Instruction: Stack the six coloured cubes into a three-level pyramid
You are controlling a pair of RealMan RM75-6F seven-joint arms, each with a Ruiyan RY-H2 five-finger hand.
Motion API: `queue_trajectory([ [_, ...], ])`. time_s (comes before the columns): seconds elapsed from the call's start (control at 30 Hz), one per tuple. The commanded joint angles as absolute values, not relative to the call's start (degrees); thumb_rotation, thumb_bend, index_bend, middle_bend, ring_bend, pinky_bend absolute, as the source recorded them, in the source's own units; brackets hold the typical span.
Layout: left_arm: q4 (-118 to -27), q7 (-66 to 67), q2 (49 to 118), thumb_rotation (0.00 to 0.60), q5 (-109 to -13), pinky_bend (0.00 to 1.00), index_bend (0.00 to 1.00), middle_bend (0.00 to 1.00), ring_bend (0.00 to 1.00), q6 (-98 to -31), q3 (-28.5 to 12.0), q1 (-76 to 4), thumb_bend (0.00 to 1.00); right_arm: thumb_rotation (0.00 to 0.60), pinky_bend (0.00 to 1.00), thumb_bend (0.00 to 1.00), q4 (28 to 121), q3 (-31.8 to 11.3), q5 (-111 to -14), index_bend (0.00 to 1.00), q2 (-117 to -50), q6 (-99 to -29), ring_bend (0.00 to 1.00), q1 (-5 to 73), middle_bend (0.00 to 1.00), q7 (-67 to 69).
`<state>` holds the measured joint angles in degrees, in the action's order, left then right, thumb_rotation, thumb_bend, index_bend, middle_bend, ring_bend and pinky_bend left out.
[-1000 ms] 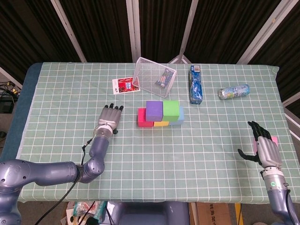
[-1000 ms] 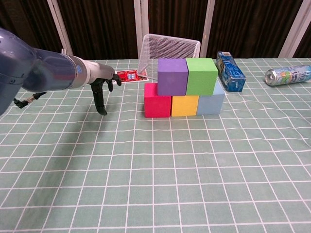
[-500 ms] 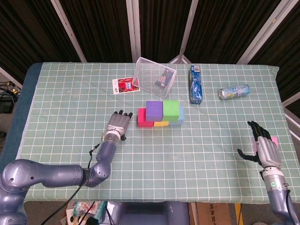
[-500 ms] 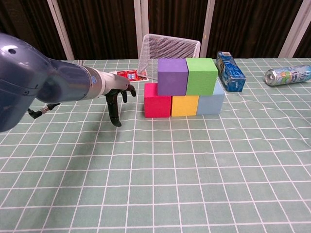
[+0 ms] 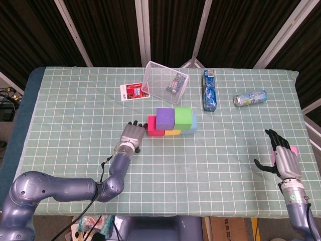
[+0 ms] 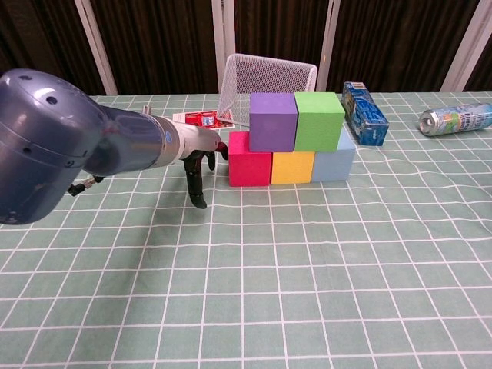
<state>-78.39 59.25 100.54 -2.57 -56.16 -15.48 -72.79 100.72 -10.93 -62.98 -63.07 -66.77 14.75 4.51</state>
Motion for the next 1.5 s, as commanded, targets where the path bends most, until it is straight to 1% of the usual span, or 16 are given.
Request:
queue_trajectory([
  [0.03,-78.05,59.15,100.88,0.6,-2.69,0.14,0.09,0.15,0.06,-56.15,-15.56,-72.93,0.28,0.6,0.0,0.3,100.76,-10.95,-62.93,0.0,-63.02,-66.72,0.0,14.76,0.0,4.56],
  [0.6,-77.46,58.95,101.51,0.6,-3.46,0.14,0.09,0.15,0.06,-56.4,-15.49,-73.0,0.28,0.6,0.0,0.3,100.71,-10.92,-62.93,0.0,-63.01,-66.73,0.0,14.73,0.0,4.68],
  [1.0,-80.82,58.74,98.04,0.6,-3.48,0.14,0.09,0.16,0.06,-57.76,-15.19,-71.66,0.28,0.6,0.0,0.3,100.69,-10.81,-62.87,0.0,-62.97,-66.54,0.0,14.78,0.0,4.55],
  [1.13,-84.19,57.68,95.41,0.6,-4.76,0.14,0.09,0.16,0.06,-59.0,-15.38,-70.69,0.28,0.6,0.0,0.3,100.65,-10.81,-62.89,0.0,-63.01,-66.68,0.0,14.75,0.0,4.45],
  [1.23,-88.57,55.91,92.53,0.6,-7.07,0.14,0.09,0.16,0.06,-60.71,-15.46,-69.27,0.28,0.6,0.0,0.3,100.54,-10.83,-62.88,0.0,-63.0,-66.75,0.0,14.73,0.0,4.44],
  [1.4,-97.96,51.39,86.82,0.6,-13.92,0.14,0.09,0.15,0.06,-65.22,-14.95,-65.47,0.27,0.6,0.0,0.3,100.47,-10.84,-62.7,0.0,-62.94,-66.85,0.0,14.74,0.0,4.01],
  [1.5,-103.26,48.74,83.76,0.6,-18.48,0.13,0.08,0.15,0.06,-68.51,-14.28,-62.89,0.23,0.6,0.0,0.3,100.32,-10.83,-62.56,0.0,-62.96,-67.06,0.0,14.71,0.0,3.6],
])
